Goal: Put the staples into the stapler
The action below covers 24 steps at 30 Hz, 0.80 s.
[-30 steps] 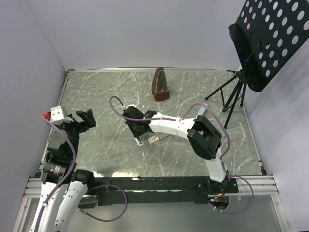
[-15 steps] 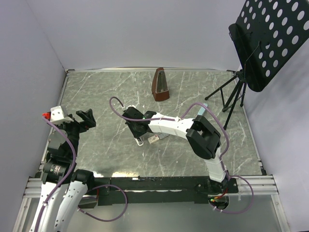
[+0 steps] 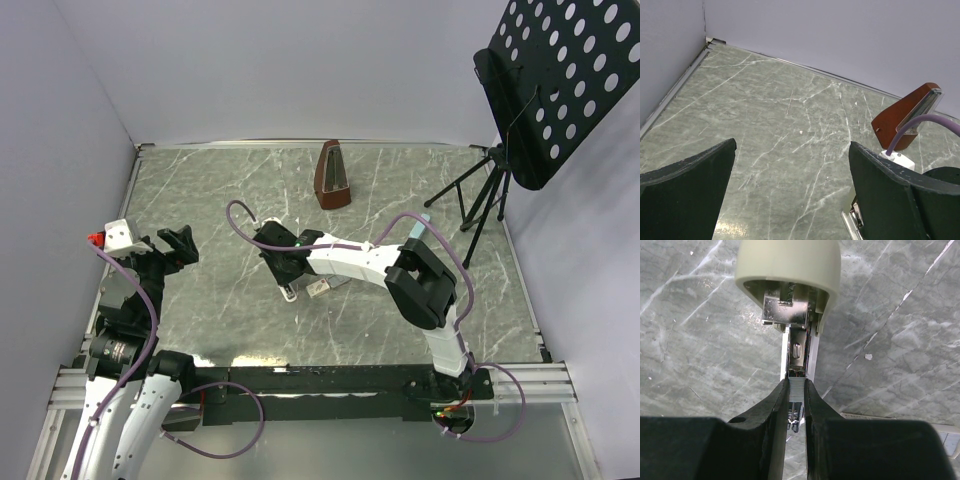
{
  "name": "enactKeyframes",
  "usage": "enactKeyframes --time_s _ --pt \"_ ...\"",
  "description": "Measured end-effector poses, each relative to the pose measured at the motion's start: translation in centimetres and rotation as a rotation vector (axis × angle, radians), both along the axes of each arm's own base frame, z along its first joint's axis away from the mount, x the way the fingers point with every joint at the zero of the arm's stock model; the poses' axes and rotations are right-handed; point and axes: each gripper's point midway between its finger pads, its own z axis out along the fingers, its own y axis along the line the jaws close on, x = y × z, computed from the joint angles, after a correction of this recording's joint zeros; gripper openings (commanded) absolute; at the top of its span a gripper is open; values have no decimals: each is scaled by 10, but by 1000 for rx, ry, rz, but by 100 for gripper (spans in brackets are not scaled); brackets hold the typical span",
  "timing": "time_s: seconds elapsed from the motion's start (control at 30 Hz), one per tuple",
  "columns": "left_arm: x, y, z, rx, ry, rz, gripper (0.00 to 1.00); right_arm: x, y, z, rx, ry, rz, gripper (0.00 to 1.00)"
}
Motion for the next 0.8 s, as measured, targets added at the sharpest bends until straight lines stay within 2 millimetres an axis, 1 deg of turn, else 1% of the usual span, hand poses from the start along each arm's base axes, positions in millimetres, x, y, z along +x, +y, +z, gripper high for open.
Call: enactKeyframes --time_s 0.4,0.63,0.8 --pt "0 0 0 0 0 0 99 2 0 2 7 -11 -3 9" --pt "0 0 0 0 0 0 99 4 4 8 30 -27 -4 8" --pt "0 0 0 0 0 0 99 4 5 9 33 -24 -2 8"
